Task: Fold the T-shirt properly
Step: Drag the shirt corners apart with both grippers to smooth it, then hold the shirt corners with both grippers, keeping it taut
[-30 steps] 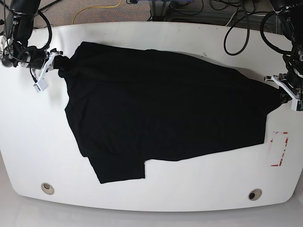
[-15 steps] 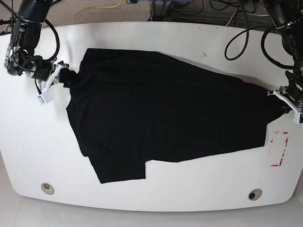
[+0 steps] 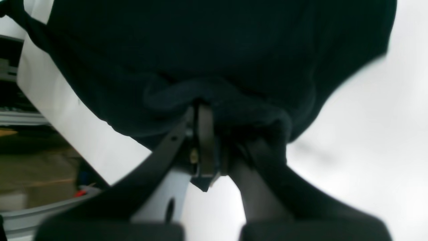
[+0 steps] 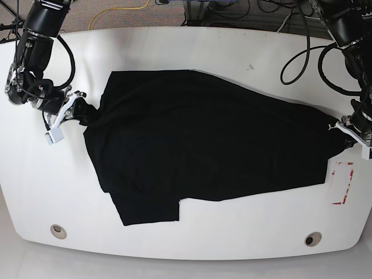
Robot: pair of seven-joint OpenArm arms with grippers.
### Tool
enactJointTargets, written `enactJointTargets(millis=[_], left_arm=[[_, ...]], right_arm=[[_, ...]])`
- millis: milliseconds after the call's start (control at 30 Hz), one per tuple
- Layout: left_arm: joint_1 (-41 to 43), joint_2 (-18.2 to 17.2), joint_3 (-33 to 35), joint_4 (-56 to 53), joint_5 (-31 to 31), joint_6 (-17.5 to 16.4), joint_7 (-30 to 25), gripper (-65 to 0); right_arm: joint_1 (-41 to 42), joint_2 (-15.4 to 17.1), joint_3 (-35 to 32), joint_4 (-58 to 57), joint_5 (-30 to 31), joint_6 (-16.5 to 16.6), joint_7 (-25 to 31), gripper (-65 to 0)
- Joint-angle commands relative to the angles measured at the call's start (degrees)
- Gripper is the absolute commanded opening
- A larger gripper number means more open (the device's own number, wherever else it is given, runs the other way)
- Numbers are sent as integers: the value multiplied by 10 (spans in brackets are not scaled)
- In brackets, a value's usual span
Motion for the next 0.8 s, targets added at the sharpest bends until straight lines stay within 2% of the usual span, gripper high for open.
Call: enactJointTargets(millis=[0,167,300,433,600,767], left_arm=[[-20,-5,-2,6,-7,-2,-12,-650],[-36,5,-2,5,-7,-2,-34,-650],[-39,13,-2,5,-4,-1,-62,-650],[-61,14,-1,-24,-3,-1,-75,-650],[-86,10,-2,-77,-3,0,-76,-650],[-93,-11,1,-127,-3,0,-87,-650]], right_arm=[[11,13,4,22,14,2,26,-650],[29,9,1,22,-7,-2,45,-650],[46,-13,3,23,-54,-5,45,-650],[64,-22,3,22,-105,-3,47,-650],[79,-24,3,22,-151,-1,48,-650],[85,-24,4,15,-189,-1,68,-650]])
